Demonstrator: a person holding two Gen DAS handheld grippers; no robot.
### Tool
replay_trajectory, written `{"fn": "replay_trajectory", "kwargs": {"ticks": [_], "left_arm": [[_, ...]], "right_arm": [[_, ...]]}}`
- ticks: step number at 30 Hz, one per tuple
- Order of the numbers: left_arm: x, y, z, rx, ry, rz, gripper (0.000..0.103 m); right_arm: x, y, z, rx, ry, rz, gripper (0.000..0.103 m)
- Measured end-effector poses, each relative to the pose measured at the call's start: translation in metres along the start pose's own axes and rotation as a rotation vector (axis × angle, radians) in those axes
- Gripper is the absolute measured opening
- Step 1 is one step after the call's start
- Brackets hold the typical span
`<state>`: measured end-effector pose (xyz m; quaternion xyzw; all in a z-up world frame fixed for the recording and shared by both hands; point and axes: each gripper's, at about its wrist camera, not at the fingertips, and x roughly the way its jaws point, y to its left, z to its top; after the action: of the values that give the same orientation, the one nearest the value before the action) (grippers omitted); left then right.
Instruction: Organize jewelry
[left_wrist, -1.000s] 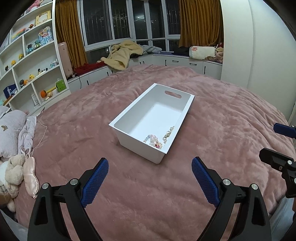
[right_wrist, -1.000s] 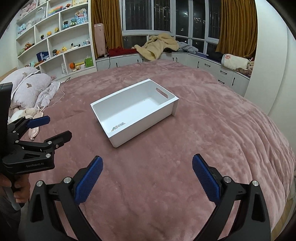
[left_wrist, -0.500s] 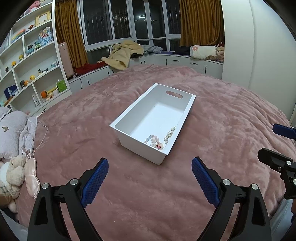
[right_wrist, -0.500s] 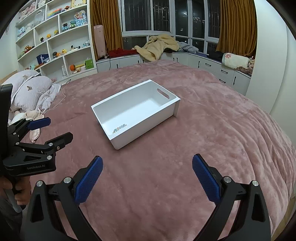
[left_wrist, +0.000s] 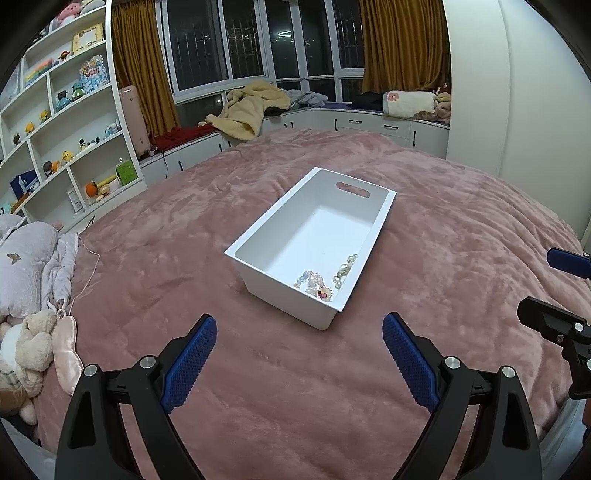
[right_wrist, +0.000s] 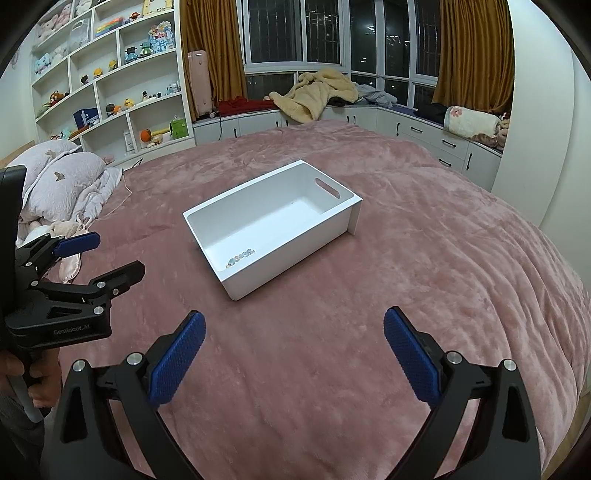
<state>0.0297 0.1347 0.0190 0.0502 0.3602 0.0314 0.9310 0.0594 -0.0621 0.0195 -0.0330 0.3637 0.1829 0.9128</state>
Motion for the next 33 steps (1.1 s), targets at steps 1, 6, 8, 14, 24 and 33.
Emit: {"fn": "replay_trajectory", "kwargs": {"ticks": [1,6,8,14,24,33], "left_arm": [[-0.0002,-0.0001,0.0001,0.001,-0.002,0.002,0.093],[0.0,-0.0007,0.0,-0.002,0.0,0.001,0.093],[-0.0001,-0.0005,-0.0002,-0.002,-0.001,0.004,0.093],[-0.0001,-0.0001,0.0,0.001,-0.002,0.003,0.093],[0.0016,0.0025,0.0014,-0.002,0.0,0.003,0.093],[0.0025,-0.0003,0.0001,0.003,-0.005,0.009,0.093]], "right_arm": [[0.0004,-0.0002,0.0008,0.004,-0.001,0.001,0.096],[0.0007,-0.0007,0.0016,0.002,-0.002,0.001,0.096],[0.0011,-0.0004,0.0019,0.001,-0.004,0.0,0.096],[0.0003,-0.0008,0.0029,0.007,-0.006,0.003,0.096],[-0.0006,-0.0005,0.0028,0.006,-0.004,0.002,0.096],[-0.0002,-0.0006,0.0025,0.007,-0.003,0.0,0.096]]}}
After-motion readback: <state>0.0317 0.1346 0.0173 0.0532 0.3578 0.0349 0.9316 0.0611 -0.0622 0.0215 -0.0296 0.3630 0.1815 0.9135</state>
